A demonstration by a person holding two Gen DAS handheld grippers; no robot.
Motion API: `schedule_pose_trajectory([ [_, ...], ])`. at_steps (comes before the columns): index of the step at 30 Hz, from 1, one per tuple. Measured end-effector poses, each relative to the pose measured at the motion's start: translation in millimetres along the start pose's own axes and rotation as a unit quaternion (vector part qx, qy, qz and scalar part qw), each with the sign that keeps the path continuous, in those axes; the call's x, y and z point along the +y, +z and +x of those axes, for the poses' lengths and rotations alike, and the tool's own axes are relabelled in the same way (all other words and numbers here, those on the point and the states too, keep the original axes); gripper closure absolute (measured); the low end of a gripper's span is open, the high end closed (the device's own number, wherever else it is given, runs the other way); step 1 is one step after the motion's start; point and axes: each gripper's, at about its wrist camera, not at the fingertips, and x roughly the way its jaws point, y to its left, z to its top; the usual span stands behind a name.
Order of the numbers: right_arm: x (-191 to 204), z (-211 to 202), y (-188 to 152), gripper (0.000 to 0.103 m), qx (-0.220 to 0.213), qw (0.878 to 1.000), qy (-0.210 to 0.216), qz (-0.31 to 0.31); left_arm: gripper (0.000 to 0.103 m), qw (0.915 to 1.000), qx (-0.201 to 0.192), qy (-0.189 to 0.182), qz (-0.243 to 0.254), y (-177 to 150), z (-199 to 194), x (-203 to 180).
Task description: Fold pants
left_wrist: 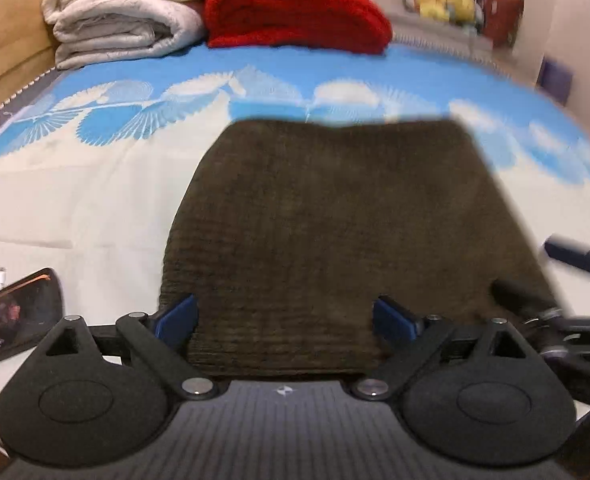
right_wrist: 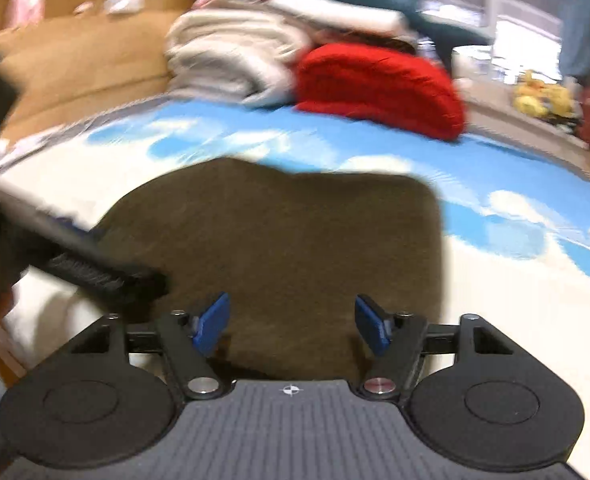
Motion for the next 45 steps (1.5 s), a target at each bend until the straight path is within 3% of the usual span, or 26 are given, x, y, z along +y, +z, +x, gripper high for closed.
schedule_pose_trajectory([
  [2, -9, 9, -5, 0.027, 0.016, 1.0, -0.024, 0.0, 0.006, 0.9985, -0.031, -0.041, -0.021, 5, -15, 4],
  [3, -13, 19, -11, 0.027, 0.045, 0.999, -0.028, -0.007, 0.005, 0.9979, -0.044, -0.043, -0.022, 6, -17, 3],
  [4, -13, 26, -20, 0.027, 0.062, 0.998, -0.027, -0.014, 0.005, 0.9982, -0.048, -0.031, -0.017, 7, -16, 0],
  [5, -11, 24, -31, 0.028, 0.042, 0.999, -0.03, -0.016, 0.003, 0.9992, -0.037, -0.01, -0.006, 7, -10, -3],
  [8, 1, 14, -37, 0.028, 0.025, 0.998, -0.05, -0.033, 0.002, 0.9973, 0.036, 0.049, 0.042, 0, 20, -14],
  [10, -1, 11, -31, 0.028, 0.033, 0.998, -0.045, -0.025, 0.001, 0.9936, 0.017, 0.073, 0.085, -7, 19, -26],
  [12, -7, 6, -27, 0.028, 0.044, 0.998, -0.037, -0.013, 0.001, 0.9916, 0.004, 0.071, 0.108, -10, 12, -31],
  [15, -13, -2, -17, 0.026, 0.059, 0.998, -0.029, -0.01, 0.001, 0.996, -0.013, 0.032, 0.082, -6, -5, -18],
  [17, -18, -11, -4, 0.026, 0.046, 0.998, -0.033, -0.008, 0.001, 0.9977, -0.05, 0.004, 0.046, 0, -22, -10],
  [20, -23, -19, 13, 0.022, 0.002, 0.999, -0.039, -0.018, 0.0, 0.9969, -0.078, 0.011, 0.007, 14, -23, -2],
  [22, -25, -9, 20, 0.022, -0.013, 0.998, -0.052, -0.035, 0.0, 0.9982, -0.05, 0.034, -0.001, 22, -5, -2],
  [25, -30, 24, 8, 0.022, 0.032, 0.997, -0.058, -0.044, 0.0, 0.9949, 0.03, 0.084, 0.046, 19, 31, -17],
  [27, -29, 43, -16, 0.022, 0.087, 0.994, -0.045, -0.043, 0.0, 0.9894, 0.002, 0.114, 0.091, 7, 31, -31],
  [29, -31, 39, -30, 0.022, 0.055, 0.997, -0.045, -0.027, 0.0, 0.988, -0.007, 0.098, 0.119, 4, 26, -35],
  [31, -36, 39, -21, 0.022, 0.069, 0.997, -0.034, -0.018, 0.0, 0.9921, 0.005, 0.077, 0.099, 7, 20, -27],
  [34, -62, 32, 2, 0.022, 0.095, 0.995, 0.001, 0.04, 0.0, 0.9981, -0.007, 0.055, 0.027, 26, 2, -4],
  [37, -94, 24, 29, 0.02, 0.064, 0.994, 0.002, 0.085, 0.0, 0.9972, -0.038, 0.047, -0.045, 58, -9, 20],
  [42, -128, 67, 60, 0.023, 0.049, 0.992, -0.018, 0.111, 0.0, 0.9948, -0.046, 0.043, -0.081, 111, 13, 28],
  [43, -130, 79, 62, 0.033, 0.046, 0.992, -0.019, 0.113, 0.0, 0.9942, -0.044, 0.039, -0.089, 115, 25, 32],
  [44, -131, 89, 66, 0.052, 0.039, 0.992, -0.016, 0.115, 0.0, 0.9938, -0.035, 0.036, -0.099, 119, 42, 36],
  [45, -132, 96, 68, 0.06, 0.028, 0.992, -0.012, 0.122, 0.0, 0.9935, -0.021, 0.033, -0.107, 117, 52, 38],
])
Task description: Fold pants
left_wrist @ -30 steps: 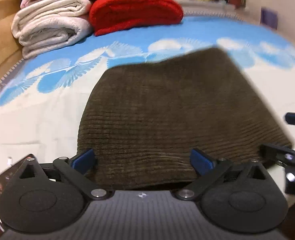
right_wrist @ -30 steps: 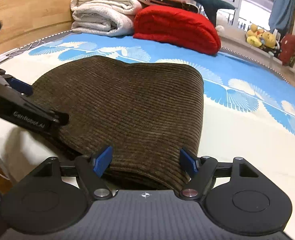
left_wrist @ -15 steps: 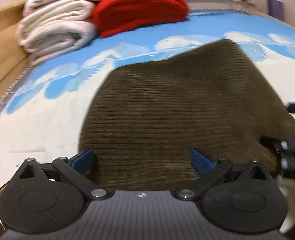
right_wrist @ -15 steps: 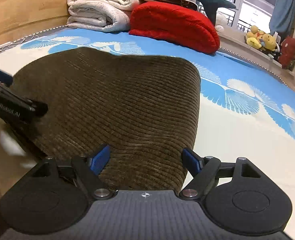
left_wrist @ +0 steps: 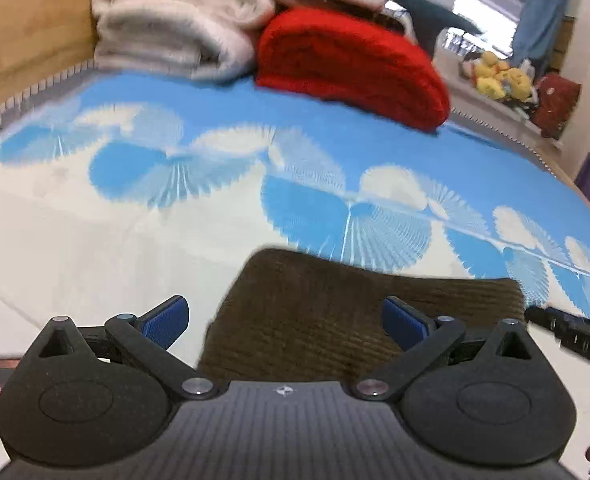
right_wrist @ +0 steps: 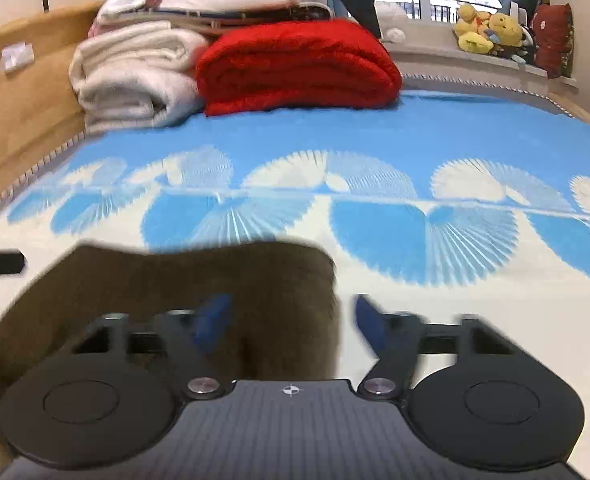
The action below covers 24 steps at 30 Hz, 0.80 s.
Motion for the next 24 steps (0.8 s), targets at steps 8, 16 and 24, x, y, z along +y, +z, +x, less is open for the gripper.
schedule_pose_trajectory([
  [8, -1, 85, 9, 0.082, 0.044, 0.999, 0.011, 0.005, 0.0, 0.9958, 0.075, 0.029, -0.045, -17, 50, 33],
  [16, -6, 79, 11, 0.059, 0.011, 0.999, 0.04, 0.033, 0.0, 0.9984, 0.053, 0.015, 0.011, -7, 30, 24],
  [24, -19, 12, 7, 0.018, 0.04, 0.991, 0.072, 0.101, 0.0, 0.9977, 0.036, 0.037, 0.044, -18, 5, 31],
])
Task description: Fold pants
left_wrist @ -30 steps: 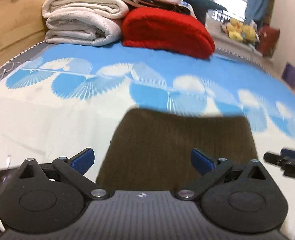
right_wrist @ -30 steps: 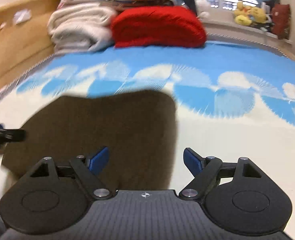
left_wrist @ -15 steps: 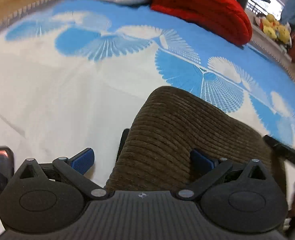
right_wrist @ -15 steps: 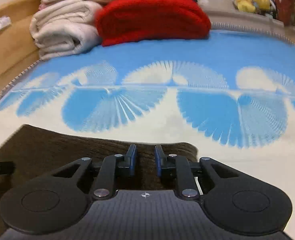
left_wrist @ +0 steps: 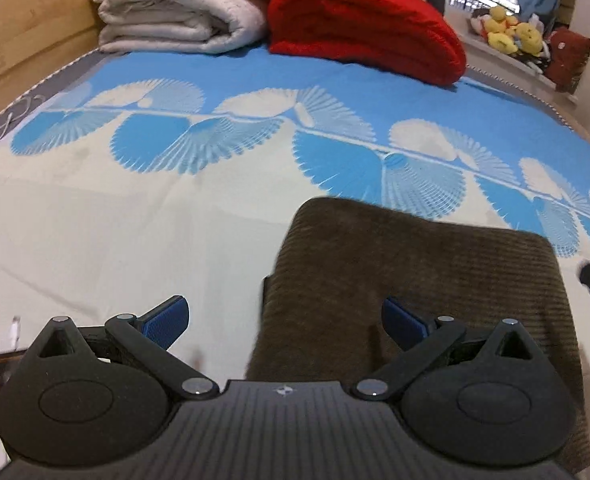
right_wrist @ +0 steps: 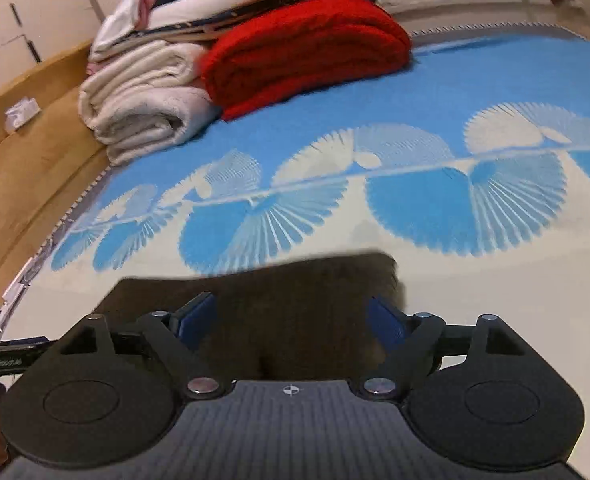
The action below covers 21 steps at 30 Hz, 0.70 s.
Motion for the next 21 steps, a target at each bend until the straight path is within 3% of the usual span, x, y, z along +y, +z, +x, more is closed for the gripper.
schedule_pose_trajectory([
  [5, -21, -30, -38, 0.017, 0.01, 0.997, -0.045, 0.06, 0.0, 0.9997, 0.013, 0.015, -0.015, -11, -5, 16],
  [10, -43, -28, -70, 0.017, 0.078, 0.989, -0.03, 0.126, 0.0, 0.999, 0.033, 0.005, -0.029, -18, -3, 22],
  [15, -45, -21, -82, 0.017, 0.115, 0.985, -0.003, 0.132, 0.0, 0.9985, 0.046, -0.003, -0.03, -21, 2, 21],
  [21, -37, -19, -82, 0.013, 0.113, 0.989, 0.004, 0.1, 0.0, 0.9979, 0.056, -0.01, -0.03, -23, 6, 18],
])
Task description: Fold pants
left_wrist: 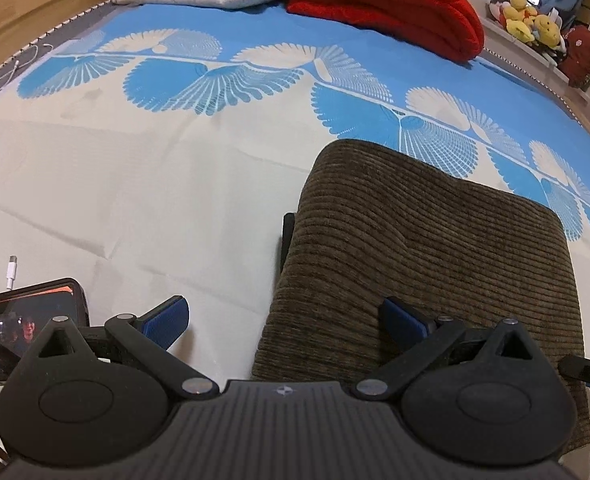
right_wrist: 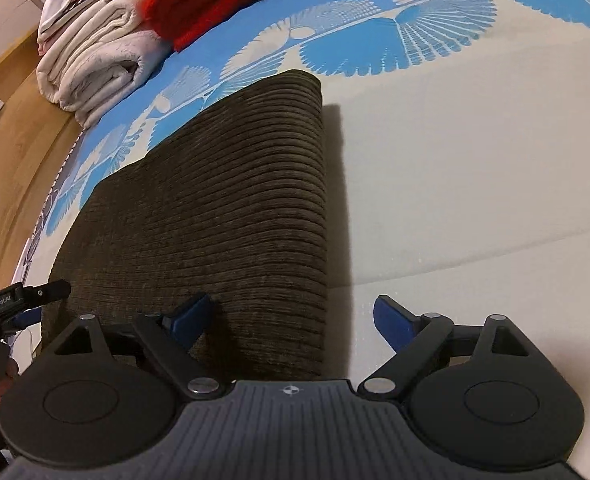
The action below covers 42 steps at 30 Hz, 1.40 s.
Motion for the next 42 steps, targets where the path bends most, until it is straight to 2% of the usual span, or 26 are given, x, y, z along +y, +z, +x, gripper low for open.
schedule_pose_trajectory([
  [9, 14, 12, 1, 0.007, 0.007, 0.999, 0.016, -0.036, 0.0, 0.9978, 0.042, -0.042, -0.03, 1, 15, 3],
  [16, 27, 19, -1, 0.005, 0.011, 0.998, 0.026, -0.064, 0.0, 0.9951, 0.059, -0.062, -0.05, -2, 23, 6],
  [27, 31, 24, 1, 0.005, 0.01, 0.998, 0.027, -0.057, 0.0, 0.9918, 0.088, -0.089, -0.026, -11, 30, -8],
  [31, 30, 23, 2, 0.015, 0.009, 0.998, 0.025, -0.058, 0.0, 0.9898, 0.098, -0.094, -0.041, -9, 32, -8],
  [35, 21, 21, 6, 0.029, 0.015, 0.999, 0.032, -0.031, 0.006, 0.9921, 0.084, -0.091, -0.02, -10, 27, -13],
  [38, 19, 22, 6, 0.049, 0.008, 0.999, 0.03, -0.039, 0.012, 0.9921, 0.081, -0.093, -0.025, -8, 26, -9],
  [42, 27, 17, 1, 0.064, -0.016, 0.998, 0.018, -0.061, 0.013, 0.9933, 0.072, -0.088, -0.018, -10, 20, -11],
])
